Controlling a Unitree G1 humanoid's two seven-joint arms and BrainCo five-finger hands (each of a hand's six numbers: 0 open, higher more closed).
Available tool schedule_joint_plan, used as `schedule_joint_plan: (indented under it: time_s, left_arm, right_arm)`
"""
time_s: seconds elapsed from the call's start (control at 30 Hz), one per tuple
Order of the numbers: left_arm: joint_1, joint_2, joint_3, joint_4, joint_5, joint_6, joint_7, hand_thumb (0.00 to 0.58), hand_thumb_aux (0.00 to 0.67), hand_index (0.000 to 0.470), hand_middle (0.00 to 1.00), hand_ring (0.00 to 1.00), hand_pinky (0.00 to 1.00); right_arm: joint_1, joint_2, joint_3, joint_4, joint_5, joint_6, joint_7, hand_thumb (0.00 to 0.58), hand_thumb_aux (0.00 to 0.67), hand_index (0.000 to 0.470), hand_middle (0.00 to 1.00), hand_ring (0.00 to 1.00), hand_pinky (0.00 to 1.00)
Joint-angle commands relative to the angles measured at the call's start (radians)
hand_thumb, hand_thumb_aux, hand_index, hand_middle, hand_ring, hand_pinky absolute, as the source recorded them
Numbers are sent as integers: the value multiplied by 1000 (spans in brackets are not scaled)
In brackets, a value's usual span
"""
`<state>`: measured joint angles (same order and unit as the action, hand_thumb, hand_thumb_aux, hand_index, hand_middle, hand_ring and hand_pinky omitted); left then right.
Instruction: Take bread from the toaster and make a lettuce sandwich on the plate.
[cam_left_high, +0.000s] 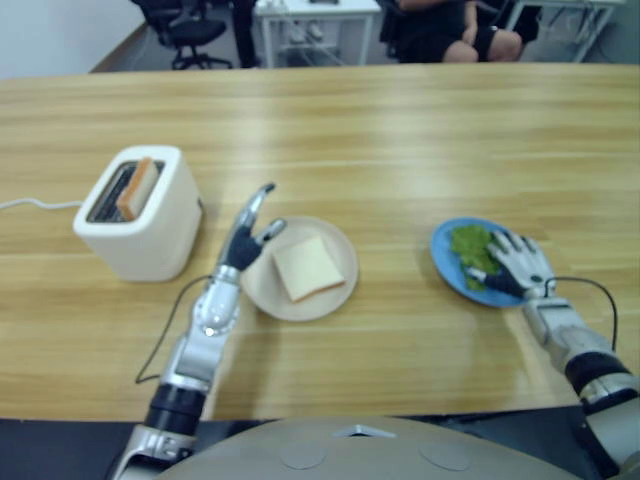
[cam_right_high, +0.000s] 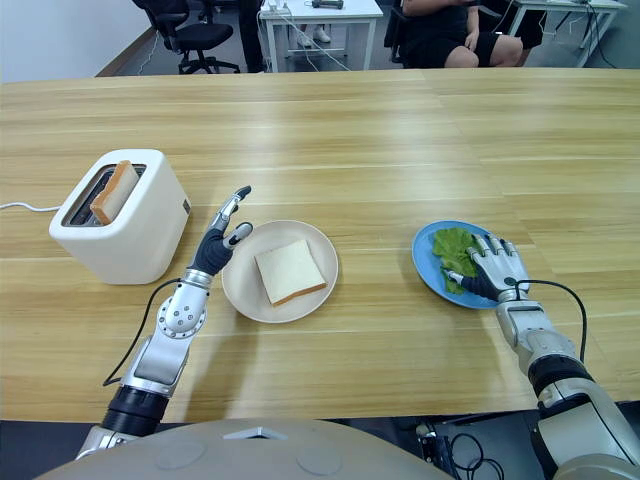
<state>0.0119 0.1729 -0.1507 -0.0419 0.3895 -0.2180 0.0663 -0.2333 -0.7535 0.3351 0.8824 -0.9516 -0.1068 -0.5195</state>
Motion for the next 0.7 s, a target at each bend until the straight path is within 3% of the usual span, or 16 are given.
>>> schedule_joint_plan:
  time_s: [0.03,0.47,0.5,0.53,0.57,0.7]
  left_arm:
    - [6,-1,-11,1,13,14,-1,0,0,0,0,0,0]
    - [13,1,-9,10,8,10,-1,0,0,0,0,0,0]
    - [13,1,-8,11,7,9,-1,0,0,0,0,0,0]
    - [14,1,-7,12,5,8,0,0,0,0,0,0,0]
    - [14,1,-5,14,4,7,1,0,0,0,0,0,0]
    - [14,2,2,23,-3,2,4,0,0,0,0,0,0]
  right_arm:
    - [40,1,41,12,14,-6,29,580,670,460,0,0,0]
    - [123,-61,-32,-204,115,4,11,580,670,460,0,0,0]
    - [142,-71,-57,-250,130,4,9,580,670,460,780,780,780]
    - [159,-79,-77,-291,143,6,13,580,670,460,780,780,780]
    - [176,-87,-98,-336,154,9,15,580,670,460,1000,1000,1000]
    - [235,-102,-165,-483,176,24,26,580,670,460,1000,1000,1000]
